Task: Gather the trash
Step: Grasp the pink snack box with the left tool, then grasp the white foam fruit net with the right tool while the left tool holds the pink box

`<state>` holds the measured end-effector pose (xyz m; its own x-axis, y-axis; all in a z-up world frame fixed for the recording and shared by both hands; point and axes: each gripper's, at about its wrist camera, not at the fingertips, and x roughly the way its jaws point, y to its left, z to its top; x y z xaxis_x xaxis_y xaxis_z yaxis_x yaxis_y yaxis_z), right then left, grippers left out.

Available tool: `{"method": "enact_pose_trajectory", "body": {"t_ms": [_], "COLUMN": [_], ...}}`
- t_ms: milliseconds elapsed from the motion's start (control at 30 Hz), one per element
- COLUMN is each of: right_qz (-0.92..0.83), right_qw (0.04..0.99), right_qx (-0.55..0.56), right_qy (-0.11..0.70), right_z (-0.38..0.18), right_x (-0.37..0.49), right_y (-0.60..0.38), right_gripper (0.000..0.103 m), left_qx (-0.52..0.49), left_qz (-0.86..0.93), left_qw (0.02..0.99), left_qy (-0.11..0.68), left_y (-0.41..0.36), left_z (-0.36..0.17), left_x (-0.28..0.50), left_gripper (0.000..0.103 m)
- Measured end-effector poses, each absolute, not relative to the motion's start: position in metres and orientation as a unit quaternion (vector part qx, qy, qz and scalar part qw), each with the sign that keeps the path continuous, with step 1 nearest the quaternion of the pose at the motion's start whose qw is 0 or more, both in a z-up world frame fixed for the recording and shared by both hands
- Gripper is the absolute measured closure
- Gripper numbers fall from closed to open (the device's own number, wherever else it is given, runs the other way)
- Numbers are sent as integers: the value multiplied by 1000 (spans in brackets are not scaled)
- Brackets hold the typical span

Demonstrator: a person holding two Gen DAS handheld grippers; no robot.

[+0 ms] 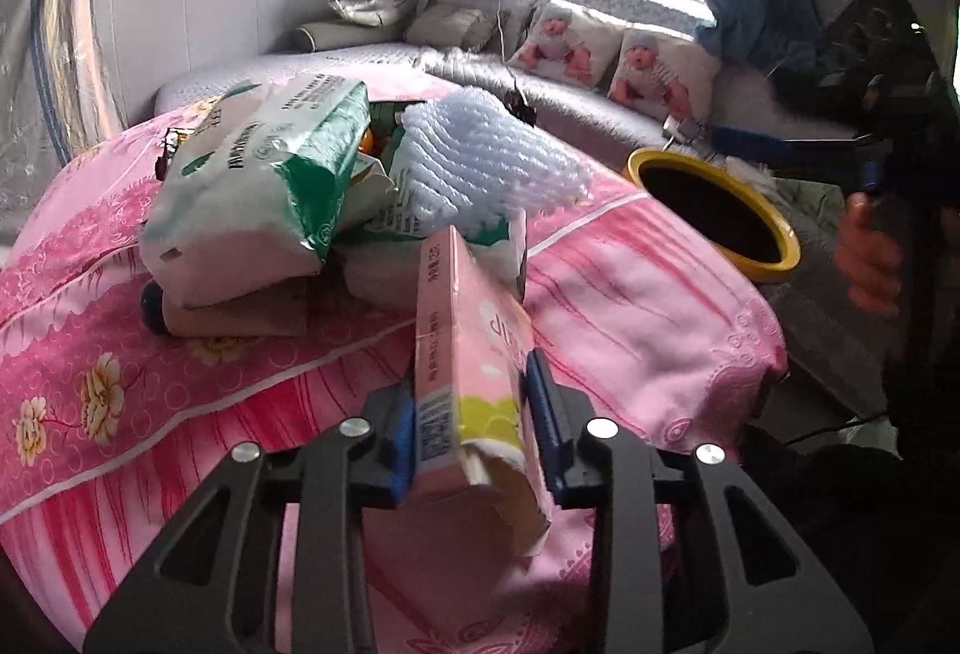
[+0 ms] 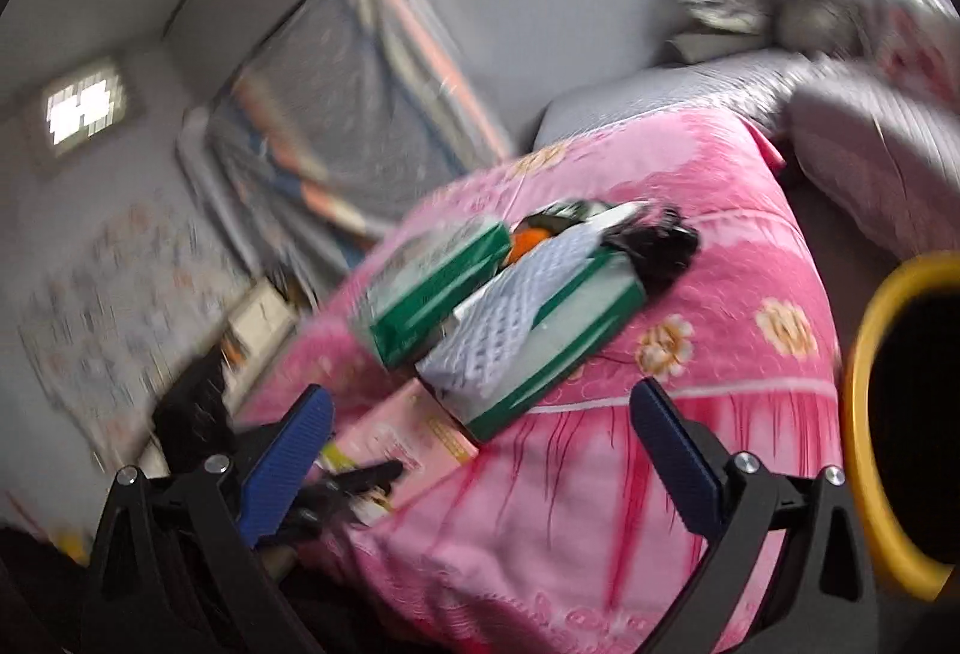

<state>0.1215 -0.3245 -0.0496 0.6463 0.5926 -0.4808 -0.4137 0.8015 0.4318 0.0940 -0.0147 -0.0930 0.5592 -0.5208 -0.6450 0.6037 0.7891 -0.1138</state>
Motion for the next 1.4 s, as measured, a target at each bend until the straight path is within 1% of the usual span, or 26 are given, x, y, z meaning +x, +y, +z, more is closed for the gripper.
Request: {"method": "enact_pose_trajectory", "body": {"t_ms": [67, 233, 367, 533, 633, 700, 767, 833, 900, 967, 1133, 1400], "right_qz": [291, 299, 274, 259, 257, 257, 253, 244, 241, 234, 250, 274], "right_qw": [895, 879, 880, 876, 870, 868, 864, 861, 860, 860, 858, 874], "right_qx": [117, 122, 115, 102, 107, 107, 108, 113, 113, 113, 115, 135], "right_qy": [317, 351, 369, 395, 406, 412, 421, 431, 436, 438, 435, 377], "right_z": [-45, -48, -53, -67, -75, -79, -84, -89, -91, -92, -87, -43], "right_x": [128, 156, 173, 193, 200, 202, 205, 209, 210, 211, 207, 179], "right_y": [-306, -277, -265, -251, -249, -248, -249, -251, -252, -254, -254, -279], "right_gripper": [7, 8, 21, 30, 40, 50, 55, 64, 78, 89, 92, 92], "left_qx": [47, 36, 23, 4, -7, -16, -25, -31, -35, -39, -49, -60], "left_qz": [-323, -322, -325, -322, -311, -302, -297, -284, -274, -263, -233, -206], "left_qw": [882, 886, 888, 895, 904, 911, 915, 923, 929, 934, 947, 957], "left_qy": [341, 332, 325, 308, 294, 282, 273, 257, 247, 238, 216, 196], "left_y": [-9, -2, 8, 22, 29, 37, 41, 45, 48, 50, 57, 64], "left_z": [-93, -95, -95, -90, -85, -80, -75, -67, -60, -55, -41, -26], "left_x": [92, 89, 83, 72, 64, 58, 54, 49, 46, 44, 40, 37], "left_gripper": [76, 77, 77, 77, 77, 77, 77, 77, 77, 77, 77, 77]}}
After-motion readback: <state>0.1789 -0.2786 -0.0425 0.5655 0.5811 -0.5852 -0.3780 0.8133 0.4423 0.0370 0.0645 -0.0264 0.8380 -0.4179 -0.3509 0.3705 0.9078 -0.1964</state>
